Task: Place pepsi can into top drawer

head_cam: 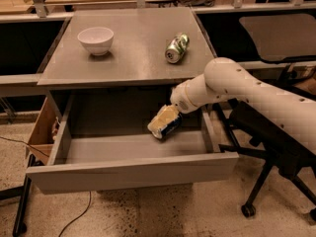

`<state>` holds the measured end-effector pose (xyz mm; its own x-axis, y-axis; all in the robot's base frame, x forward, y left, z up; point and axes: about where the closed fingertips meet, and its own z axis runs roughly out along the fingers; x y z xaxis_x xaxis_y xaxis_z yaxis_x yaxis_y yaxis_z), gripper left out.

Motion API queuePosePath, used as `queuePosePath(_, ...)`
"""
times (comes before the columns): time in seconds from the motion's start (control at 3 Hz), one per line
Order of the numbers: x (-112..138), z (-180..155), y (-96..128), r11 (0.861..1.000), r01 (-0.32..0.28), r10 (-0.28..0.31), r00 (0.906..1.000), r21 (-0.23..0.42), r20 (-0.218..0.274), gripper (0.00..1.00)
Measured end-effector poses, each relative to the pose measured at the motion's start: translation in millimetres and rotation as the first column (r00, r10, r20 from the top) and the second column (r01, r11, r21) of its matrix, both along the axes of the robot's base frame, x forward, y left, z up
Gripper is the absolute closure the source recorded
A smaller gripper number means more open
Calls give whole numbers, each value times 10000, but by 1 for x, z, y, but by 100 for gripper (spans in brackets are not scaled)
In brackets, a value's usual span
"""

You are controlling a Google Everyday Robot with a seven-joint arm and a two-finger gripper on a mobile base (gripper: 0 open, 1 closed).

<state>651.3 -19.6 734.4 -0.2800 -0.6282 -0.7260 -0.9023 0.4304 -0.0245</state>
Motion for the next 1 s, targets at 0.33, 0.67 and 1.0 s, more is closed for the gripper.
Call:
queuePosePath(0.33, -3, -2, 2, 9999, -142, 140, 9995, -49, -293, 0)
queuePosePath(0.67, -16, -6, 0, 9993, -350, 334, 9945, -141, -991, 0)
queuePosePath(1.0, -16, -6, 0, 9993, -350, 334, 9945, -141, -991, 0)
